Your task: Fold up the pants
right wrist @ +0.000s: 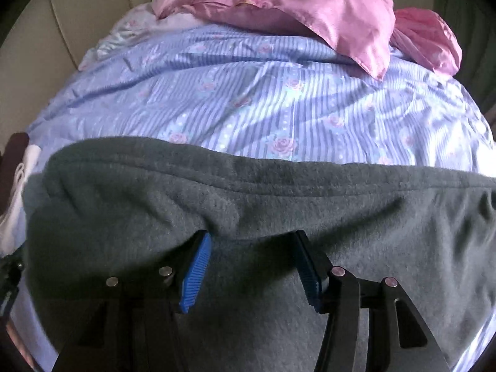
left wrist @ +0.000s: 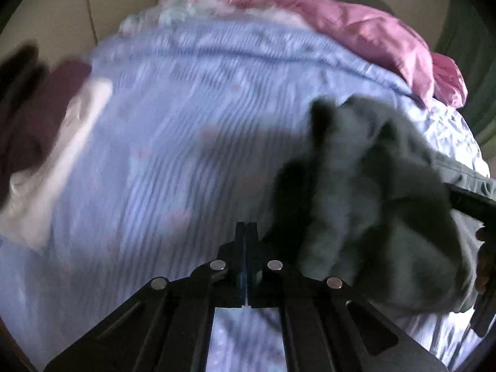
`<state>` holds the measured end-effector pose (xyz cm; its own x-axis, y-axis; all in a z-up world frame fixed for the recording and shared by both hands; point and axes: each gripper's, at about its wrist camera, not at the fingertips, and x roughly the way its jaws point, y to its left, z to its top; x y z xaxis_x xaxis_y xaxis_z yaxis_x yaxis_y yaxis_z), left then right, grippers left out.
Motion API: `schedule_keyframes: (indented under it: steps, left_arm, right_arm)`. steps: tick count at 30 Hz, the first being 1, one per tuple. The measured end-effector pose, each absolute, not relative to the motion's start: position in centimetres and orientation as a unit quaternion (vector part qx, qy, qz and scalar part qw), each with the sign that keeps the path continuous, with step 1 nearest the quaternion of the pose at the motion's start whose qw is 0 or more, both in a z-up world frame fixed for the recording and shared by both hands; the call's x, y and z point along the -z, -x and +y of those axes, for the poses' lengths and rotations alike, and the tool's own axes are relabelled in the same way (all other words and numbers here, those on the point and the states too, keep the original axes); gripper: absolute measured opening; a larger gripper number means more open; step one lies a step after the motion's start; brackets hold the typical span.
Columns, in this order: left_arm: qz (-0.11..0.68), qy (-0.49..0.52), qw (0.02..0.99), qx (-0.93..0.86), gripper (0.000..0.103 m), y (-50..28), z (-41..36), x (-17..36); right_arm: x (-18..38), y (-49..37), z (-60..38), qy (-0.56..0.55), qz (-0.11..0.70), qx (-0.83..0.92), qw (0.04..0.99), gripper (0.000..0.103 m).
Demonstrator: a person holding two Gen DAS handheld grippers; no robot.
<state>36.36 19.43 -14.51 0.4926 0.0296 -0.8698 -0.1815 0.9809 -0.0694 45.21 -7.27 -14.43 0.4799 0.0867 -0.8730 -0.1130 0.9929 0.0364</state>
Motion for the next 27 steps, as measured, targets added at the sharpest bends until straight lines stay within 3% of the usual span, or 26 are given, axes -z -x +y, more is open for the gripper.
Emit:
schedule_keyframes:
  steps: [2, 4, 5, 6, 9, 14, 17, 22, 27]
  left_arm:
    - [0.471, 0.069, 0.874, -0.098, 0.007, -34.9, 20.1, 13.3]
    - [0.424, 0.038, 0.898, -0.113, 0.035, -33.0, 19.5, 10.8]
    - [0.401, 0.021, 0.909, -0.11, 0.057, -32.2, 18.7, 9.6]
    - [0.378, 0.002, 0.92, -0.105, 0.067, -31.4, 17.8, 8.4]
    - [0.324, -0.058, 0.942, -0.065, 0.077, -29.1, 13.8, 5.0]
    - [0.295, -0.062, 0.953, 0.04, 0.083, -27.1, 7.4, 1.7]
    - [0.298, -0.063, 0.948, 0.091, 0.083, -27.4, 3.2, 1.0]
    - [0.297, -0.099, 0.938, 0.147, 0.083, -28.1, -5.8, 1.6]
    - [0.292, -0.124, 0.933, 0.17, 0.083, -29.9, -13.2, 3.0]
  right_arm:
    - [13.9, -44.9, -7.6, 0.013, 0.507, -0.066, 0.86, 0.057]
    - [12.5, -43.7, -8.2, 0.027, 0.502, -0.078, 0.861, 0.057]
    - [11.7, -42.8, -8.4, 0.036, 0.492, -0.086, 0.866, 0.059]
    - [10.4, -41.2, -8.7, 0.053, 0.472, -0.097, 0.875, 0.062]
    - [6.9, -36.6, -9.3, 0.107, 0.404, -0.107, 0.902, 0.081]
    - [2.4, -30.2, -13.6, 0.121, 0.289, -0.1, 0.944, 0.103]
    - [1.3, -29.0, -18.7, 0.068, 0.255, -0.092, 0.96, 0.102]
    - [3.9, -30.2, -29.6, -0.064, 0.349, -0.072, 0.932, 0.103]
    - [5.7, -29.8, -37.9, -0.099, 0.329, 0.044, 0.938, 0.103]
